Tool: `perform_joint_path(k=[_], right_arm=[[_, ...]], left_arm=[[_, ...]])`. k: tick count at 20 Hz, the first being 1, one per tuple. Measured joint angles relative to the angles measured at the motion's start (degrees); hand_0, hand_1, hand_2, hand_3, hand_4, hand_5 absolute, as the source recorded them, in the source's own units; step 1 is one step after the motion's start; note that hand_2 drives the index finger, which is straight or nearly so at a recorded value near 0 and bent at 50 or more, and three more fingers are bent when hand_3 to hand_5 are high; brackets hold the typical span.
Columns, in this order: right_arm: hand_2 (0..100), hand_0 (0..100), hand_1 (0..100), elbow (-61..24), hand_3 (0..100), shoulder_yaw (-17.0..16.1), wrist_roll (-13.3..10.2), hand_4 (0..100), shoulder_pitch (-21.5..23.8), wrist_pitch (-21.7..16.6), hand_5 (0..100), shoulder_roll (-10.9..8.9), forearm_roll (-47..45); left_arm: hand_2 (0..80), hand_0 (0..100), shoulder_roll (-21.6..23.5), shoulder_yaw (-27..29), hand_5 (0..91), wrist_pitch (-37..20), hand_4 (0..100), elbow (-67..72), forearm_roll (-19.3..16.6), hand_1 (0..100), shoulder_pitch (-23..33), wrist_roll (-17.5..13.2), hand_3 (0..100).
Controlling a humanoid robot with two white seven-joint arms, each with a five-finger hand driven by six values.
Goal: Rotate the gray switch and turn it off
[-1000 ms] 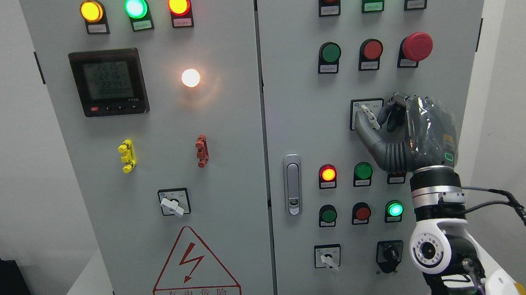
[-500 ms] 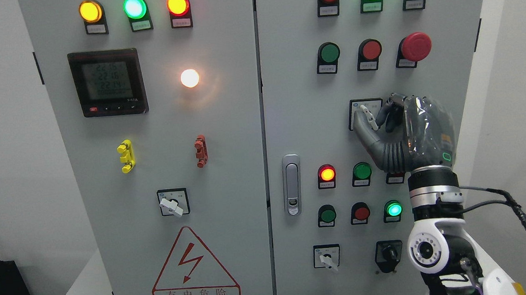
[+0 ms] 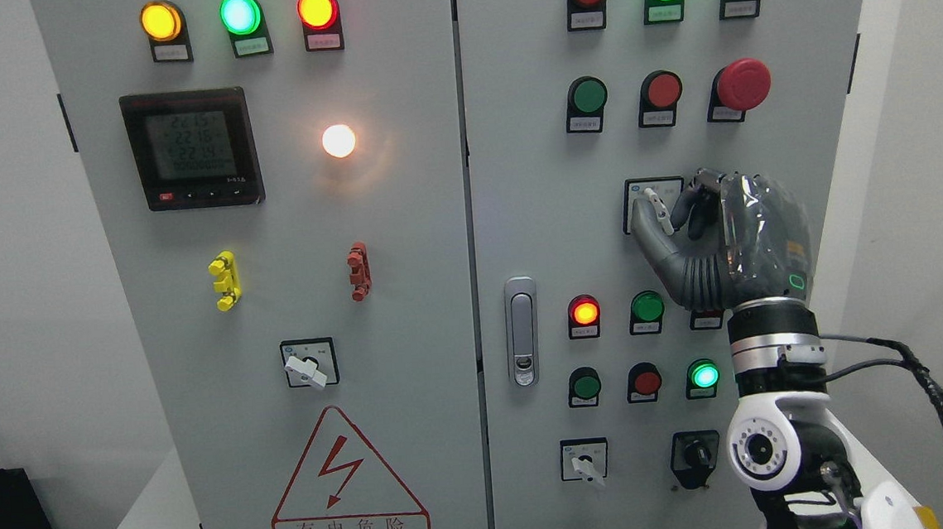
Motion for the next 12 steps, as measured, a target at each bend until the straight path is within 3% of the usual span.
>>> perform_joint_path(k=[12], right_arm=[[76, 52, 34, 0.3, 95, 0.2, 0.3, 79, -0.2, 0.0, 89, 0.53, -0.1]], left_arm=[[0.0, 12, 0.0, 0.0, 0.0, 0.0, 0, 0.0, 0.0, 39, 0.0, -0.2, 0]])
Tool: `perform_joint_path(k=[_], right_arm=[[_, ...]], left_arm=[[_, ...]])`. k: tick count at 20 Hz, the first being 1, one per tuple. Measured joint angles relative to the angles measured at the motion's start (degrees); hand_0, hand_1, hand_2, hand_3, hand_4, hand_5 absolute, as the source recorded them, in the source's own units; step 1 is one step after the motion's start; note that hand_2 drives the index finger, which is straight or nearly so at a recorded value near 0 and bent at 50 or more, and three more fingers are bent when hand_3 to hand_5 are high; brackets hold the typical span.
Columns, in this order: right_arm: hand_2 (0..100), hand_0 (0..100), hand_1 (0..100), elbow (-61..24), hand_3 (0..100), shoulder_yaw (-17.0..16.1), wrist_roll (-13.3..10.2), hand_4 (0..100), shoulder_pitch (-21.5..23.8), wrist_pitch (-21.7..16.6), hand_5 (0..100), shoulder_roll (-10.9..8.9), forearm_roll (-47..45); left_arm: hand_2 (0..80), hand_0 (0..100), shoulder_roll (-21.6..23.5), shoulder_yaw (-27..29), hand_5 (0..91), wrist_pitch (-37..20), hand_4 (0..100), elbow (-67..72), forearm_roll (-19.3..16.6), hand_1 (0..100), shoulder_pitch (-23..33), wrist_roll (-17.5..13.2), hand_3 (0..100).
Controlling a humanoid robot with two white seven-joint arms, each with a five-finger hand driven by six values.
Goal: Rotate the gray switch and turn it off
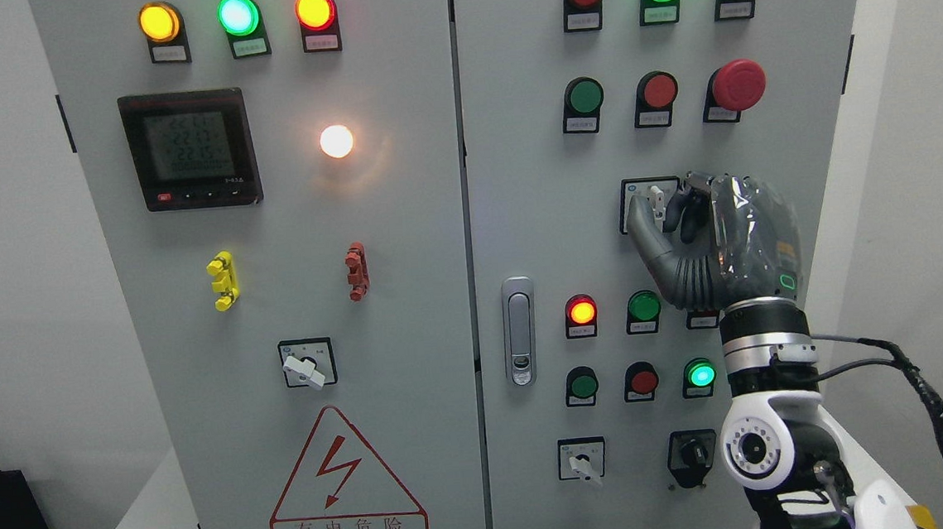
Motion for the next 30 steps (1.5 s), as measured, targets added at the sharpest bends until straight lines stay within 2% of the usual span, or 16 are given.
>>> perform_joint_path(k=[5, 12, 30], right_arm=[[76, 53, 35, 0.1, 95, 0.0, 0.0, 79, 0.0, 0.0, 89, 0.09, 0.1], [76, 51, 38, -0.1, 95, 0.0, 0.0, 80, 0.0, 0.0, 90, 0.18, 0.2], [77, 49, 39, -1.4, 95, -0.1, 0.4, 80, 0.3, -0.2, 90, -0.5, 0.8]], left_arm=[[0.0, 12, 0.0, 0.0, 0.0, 0.0, 0, 0.0, 0.0, 39, 0.0, 0.2, 0], [0.0, 12, 0.0, 0.0, 0.0, 0.0, 0, 0.0, 0.0, 39, 0.0, 0.3, 0], [0.0, 12, 0.0, 0.0, 0.0, 0.0, 0, 0.0, 0.0, 39, 0.0, 0.5, 0]])
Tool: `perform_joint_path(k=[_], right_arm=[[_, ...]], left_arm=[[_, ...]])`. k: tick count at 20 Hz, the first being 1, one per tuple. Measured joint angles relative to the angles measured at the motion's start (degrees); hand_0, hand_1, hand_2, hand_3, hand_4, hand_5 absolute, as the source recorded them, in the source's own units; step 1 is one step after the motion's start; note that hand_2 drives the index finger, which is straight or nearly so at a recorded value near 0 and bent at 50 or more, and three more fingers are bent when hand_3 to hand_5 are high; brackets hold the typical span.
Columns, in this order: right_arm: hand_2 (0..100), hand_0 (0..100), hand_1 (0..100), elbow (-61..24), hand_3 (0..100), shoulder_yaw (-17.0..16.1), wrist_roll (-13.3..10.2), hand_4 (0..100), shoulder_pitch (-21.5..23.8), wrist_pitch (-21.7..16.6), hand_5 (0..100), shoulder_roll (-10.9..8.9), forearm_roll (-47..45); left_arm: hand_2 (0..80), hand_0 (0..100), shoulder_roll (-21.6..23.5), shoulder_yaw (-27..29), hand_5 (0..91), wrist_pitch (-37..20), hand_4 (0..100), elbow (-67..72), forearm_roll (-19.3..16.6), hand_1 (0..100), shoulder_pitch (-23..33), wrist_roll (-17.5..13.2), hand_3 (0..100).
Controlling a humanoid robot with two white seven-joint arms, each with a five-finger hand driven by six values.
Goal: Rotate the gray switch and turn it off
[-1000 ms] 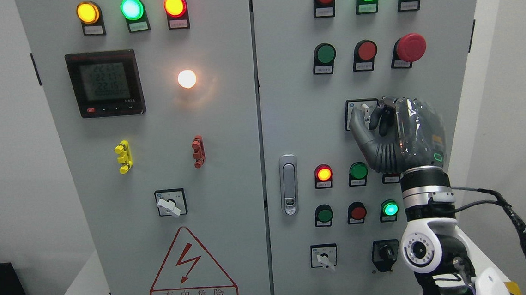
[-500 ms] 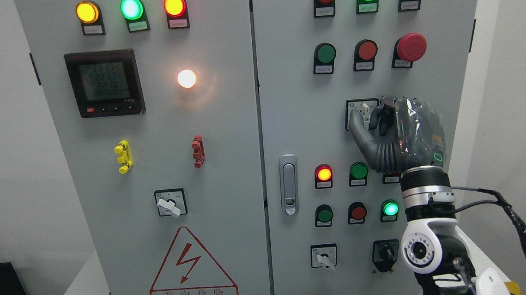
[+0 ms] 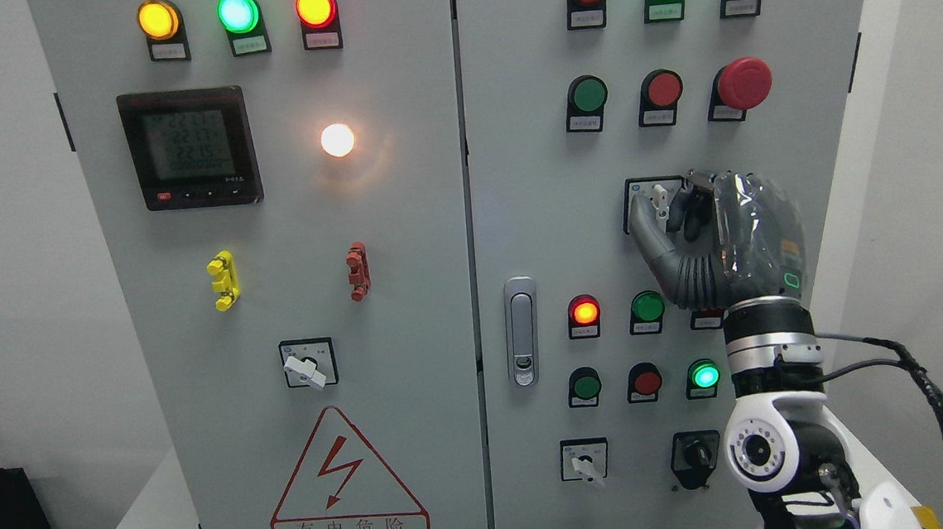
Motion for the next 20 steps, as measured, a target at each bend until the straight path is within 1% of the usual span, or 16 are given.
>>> perform_joint_path(k=[9, 15, 18, 20], right_arm=[[77, 49, 39, -0.8, 95, -0.2, -0.5, 80, 0.4, -0.1, 90, -0.72, 0.7], [76, 51, 38, -1.9, 95, -0.6, -0.8, 80, 1.4, -0.6, 89, -1.29, 0.9], [72, 52, 37, -3.0, 91, -0.9, -1.1, 76, 2.3, -1.6, 88, -1.83, 0.9], [63, 52, 36, -3.9, 87, -1.2, -1.9, 73, 3.2, -3.0, 84, -2.23, 0.9]], left_arm=[[0.0, 12, 0.0, 0.0, 0.0, 0.0, 0, 0.0, 0.0, 39, 0.0, -0.2, 0], [0.0, 12, 0.0, 0.0, 0.0, 0.0, 0, 0.0, 0.0, 39, 0.0, -0.2, 0], [0.0, 12, 0.0, 0.0, 0.0, 0.0, 0, 0.0, 0.0, 39, 0.0, -0.2, 0], [0.0, 12, 0.0, 0.0, 0.0, 0.0, 0, 0.0, 0.0, 39, 0.0, -0.2, 0]])
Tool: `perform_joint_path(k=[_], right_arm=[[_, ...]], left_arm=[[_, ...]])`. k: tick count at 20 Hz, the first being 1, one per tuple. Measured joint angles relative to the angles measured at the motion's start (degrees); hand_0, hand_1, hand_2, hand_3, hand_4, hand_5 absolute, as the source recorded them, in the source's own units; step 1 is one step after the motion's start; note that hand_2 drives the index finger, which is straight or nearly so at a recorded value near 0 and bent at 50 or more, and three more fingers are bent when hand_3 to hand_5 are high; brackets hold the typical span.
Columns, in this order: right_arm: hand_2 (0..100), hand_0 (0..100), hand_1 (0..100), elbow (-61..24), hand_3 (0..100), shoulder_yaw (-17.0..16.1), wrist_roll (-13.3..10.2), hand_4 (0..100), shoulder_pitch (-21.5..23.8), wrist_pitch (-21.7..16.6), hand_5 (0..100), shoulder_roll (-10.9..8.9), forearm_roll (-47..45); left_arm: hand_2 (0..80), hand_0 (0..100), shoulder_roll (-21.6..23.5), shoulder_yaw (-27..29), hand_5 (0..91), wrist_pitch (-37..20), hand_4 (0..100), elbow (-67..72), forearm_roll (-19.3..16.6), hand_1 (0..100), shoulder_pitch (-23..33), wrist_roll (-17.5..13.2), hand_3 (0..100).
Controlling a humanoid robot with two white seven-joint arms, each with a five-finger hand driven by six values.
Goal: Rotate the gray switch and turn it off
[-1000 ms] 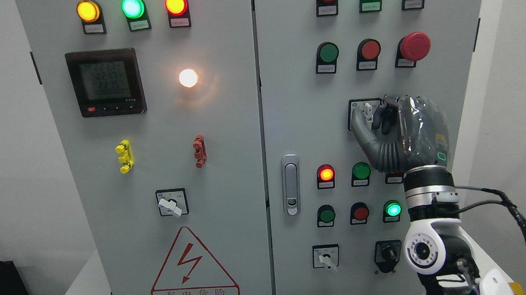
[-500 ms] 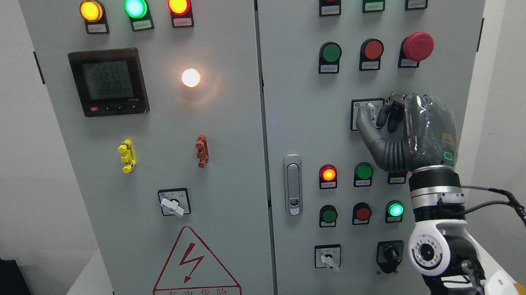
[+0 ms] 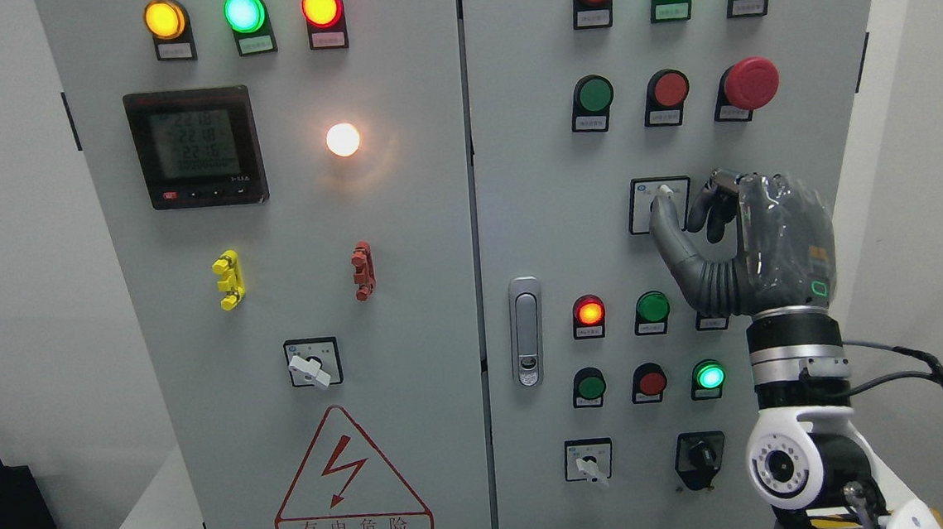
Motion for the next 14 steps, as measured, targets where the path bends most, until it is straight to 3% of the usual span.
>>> perform_joint_path(k=[2, 5, 7, 9, 10, 11, 12, 14], right_arm=[[59, 51, 36, -1.2, 85, -0.5, -0.8, 73, 1.2, -3.2, 78, -0.36, -0.1], [53, 51, 34, -3.1, 77, -1.3, -1.3, 65, 3.1, -7.0, 68, -0.7, -0.2], [44, 52, 32, -4.4, 60, -1.9, -1.5, 48, 4.6, -9.4, 52, -0.86, -0.2], [30, 52, 29, -5.5, 39, -2.6, -1.9, 27, 6.2, -12.4, 26, -0.97, -0.2], [30, 51, 30, -6.1, 37, -2.9, -2.0, 25, 7.0, -14.1, 24, -1.03, -0.3], [23, 49, 30, -6.6, 24, -3.2, -2.1, 11, 7.9, -15.3, 9, -1.06, -0.3], [18, 48, 29, -7.1, 19, -3.5, -2.3, 4, 8.8, -16.8, 2, -1.1, -0.3], [11, 42, 26, -8.0, 8, -4.2, -2.7, 0, 10.2, -18.7, 0, -1.18, -0.3]], left_arm=[[0.0, 12, 0.0, 0.0, 0.0, 0.0, 0, 0.0, 0.0, 39, 0.0, 0.0, 0], [0.0, 12, 0.0, 0.0, 0.0, 0.0, 0, 0.0, 0.0, 39, 0.0, 0.0, 0], [0.0, 12, 0.0, 0.0, 0.0, 0.0, 0, 0.0, 0.0, 39, 0.0, 0.0, 0], [0.0, 12, 0.0, 0.0, 0.0, 0.0, 0, 0.0, 0.0, 39, 0.0, 0.0, 0], [0.0, 12, 0.0, 0.0, 0.0, 0.0, 0, 0.0, 0.0, 39, 0.0, 0.0, 0], [0.0, 12, 0.0, 0.0, 0.0, 0.0, 0, 0.0, 0.0, 39, 0.0, 0.0, 0], [0.0, 12, 0.0, 0.0, 0.0, 0.0, 0, 0.0, 0.0, 39, 0.0, 0.0, 0], [0.0, 12, 0.0, 0.0, 0.0, 0.0, 0, 0.0, 0.0, 39, 0.0, 0.0, 0]])
